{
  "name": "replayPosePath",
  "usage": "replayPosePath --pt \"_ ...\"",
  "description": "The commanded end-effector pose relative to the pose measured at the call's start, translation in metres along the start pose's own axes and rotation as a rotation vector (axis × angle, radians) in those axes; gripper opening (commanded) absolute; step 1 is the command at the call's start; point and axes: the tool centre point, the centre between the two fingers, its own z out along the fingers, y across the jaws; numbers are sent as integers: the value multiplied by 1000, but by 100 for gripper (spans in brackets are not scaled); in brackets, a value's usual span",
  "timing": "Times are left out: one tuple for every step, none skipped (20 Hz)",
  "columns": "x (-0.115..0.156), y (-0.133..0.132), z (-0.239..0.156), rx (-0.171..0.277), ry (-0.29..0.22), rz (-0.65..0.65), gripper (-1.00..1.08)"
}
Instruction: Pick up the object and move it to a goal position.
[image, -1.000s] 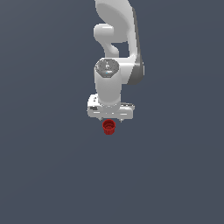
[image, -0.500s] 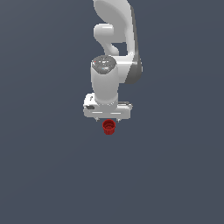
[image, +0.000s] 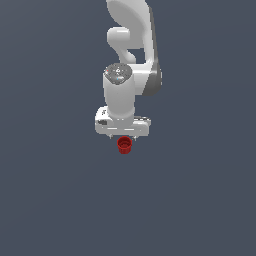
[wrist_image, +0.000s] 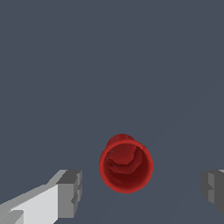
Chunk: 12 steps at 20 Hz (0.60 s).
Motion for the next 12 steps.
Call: replayPosePath --pt "-1 0 2 0 0 23 100" --pt "-1 0 3 0 0 35 100" --pt "-2 0 4 0 1 48 100" --pt "-2 -1 6 0 1 63 100" --pt "-3 -1 7 0 1 79 100" --pt "-3 -1 9 1 1 97 100" --pt "-4 -1 11 1 1 116 100" --pt "-5 -1 12 1 1 136 100" --pt "-6 -1 14 1 1 158 100" --pt "-7 -1 16 1 1 181 100" --pt "-8 -2 19 1 2 206 100" --pt "-9 -2 21 1 2 232 100"
